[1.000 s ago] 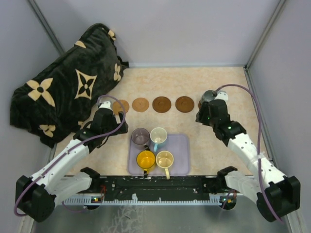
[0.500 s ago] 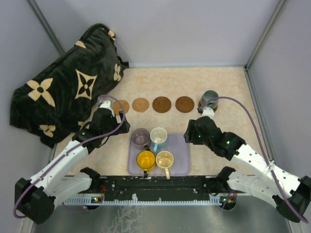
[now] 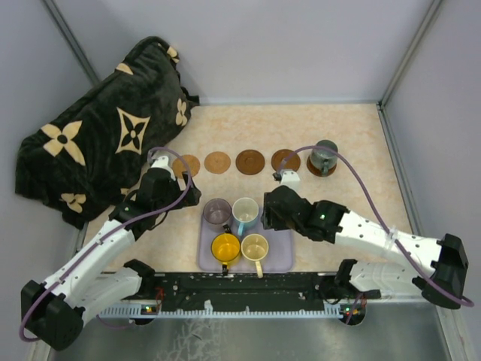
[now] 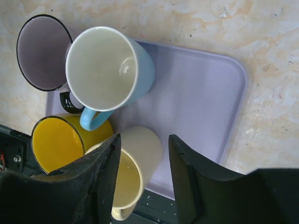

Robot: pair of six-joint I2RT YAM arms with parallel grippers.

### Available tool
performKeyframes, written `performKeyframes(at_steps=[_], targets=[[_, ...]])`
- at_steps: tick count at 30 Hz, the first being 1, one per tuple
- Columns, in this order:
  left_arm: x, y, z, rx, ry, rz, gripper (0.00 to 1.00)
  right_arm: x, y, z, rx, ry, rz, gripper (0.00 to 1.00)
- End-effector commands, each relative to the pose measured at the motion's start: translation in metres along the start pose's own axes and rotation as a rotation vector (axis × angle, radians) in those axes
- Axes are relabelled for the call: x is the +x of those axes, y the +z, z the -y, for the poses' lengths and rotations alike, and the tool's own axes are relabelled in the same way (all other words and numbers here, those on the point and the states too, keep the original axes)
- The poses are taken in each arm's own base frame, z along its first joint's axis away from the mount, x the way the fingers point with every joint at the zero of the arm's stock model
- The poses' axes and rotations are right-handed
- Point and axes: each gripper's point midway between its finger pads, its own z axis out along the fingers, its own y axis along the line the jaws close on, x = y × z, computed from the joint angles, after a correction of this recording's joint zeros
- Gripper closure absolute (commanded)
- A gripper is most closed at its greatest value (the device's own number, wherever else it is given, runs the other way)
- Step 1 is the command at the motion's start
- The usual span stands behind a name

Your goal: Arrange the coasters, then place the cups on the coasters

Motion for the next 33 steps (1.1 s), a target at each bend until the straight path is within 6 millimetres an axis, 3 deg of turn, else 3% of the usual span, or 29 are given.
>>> performKeyframes(at_steps=[1, 13, 20, 33], targets=[[-0.004, -0.003, 0.003, 0.004, -0.037, 0.013, 0.01, -0.023, -0.002, -0.035, -0.074, 0.046, 0.060, 0.54], [0.001, -0.001, -0.003, -0.030, -0.044, -0.004, 0.01, -0.013, 0.016, -0.062, -0.068, 0.009, 0.025, 0.55], [-0.007, -0.008, 0.004, 0.023, -0.026, 0.035, 0.01, -0.003, 0.028, -0.076, -0.074, -0.013, -0.009, 0.56], [-0.007, -0.008, 0.001, 0.008, -0.035, 0.046, 0.01, 0.013, 0.045, -0.085, -0.049, -0.045, -0.060, 0.56]])
